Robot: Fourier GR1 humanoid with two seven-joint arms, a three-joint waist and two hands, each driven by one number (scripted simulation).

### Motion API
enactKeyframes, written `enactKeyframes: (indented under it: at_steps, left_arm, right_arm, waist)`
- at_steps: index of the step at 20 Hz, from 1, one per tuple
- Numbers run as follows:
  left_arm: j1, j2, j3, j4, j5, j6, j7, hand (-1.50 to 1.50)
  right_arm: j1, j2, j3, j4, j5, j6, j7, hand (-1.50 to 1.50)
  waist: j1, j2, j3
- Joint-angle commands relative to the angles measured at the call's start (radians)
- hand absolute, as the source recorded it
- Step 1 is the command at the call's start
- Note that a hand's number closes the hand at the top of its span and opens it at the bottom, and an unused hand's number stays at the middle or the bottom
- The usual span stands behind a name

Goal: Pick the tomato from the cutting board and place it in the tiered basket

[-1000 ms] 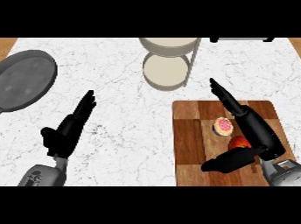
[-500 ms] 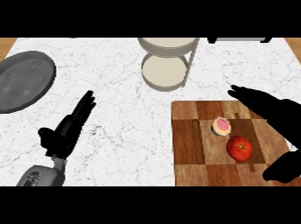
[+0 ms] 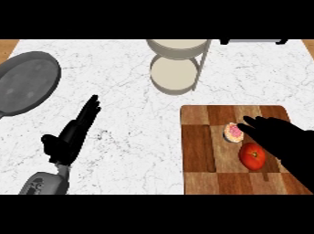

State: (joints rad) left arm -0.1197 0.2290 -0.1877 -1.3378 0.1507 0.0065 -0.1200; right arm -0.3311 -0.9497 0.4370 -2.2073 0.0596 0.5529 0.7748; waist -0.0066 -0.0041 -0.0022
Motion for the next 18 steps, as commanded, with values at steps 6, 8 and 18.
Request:
enactKeyframes:
  at_steps: [6,8,18]
  left_arm:
    - [0.063,-0.024,-0.005,-0.018,-0.033,-0.025,-0.043,0.00]
    - [-0.004,-0.015,0.026,0.008,-0.017,-0.028,-0.002,0.00]
    - [0.050,0.006,0.073,-0.029,-0.016,-0.093,-0.008,0.00]
  right_arm:
    - [0.073,0.143,0.042,-0.008,0.264,-0.023,0.093,-1.50]
    - [0.103,0.142,0.129,0.027,0.392,-0.030,0.087,-1.50]
    - [0.197,0.233,0.017,0.182,0.446,-0.006,-0.080,-1.50]
  waist:
    - [0.011,0.003,0.002]
    - [0.010,0.004,0.003]
    - [0.007,0.004,0.002]
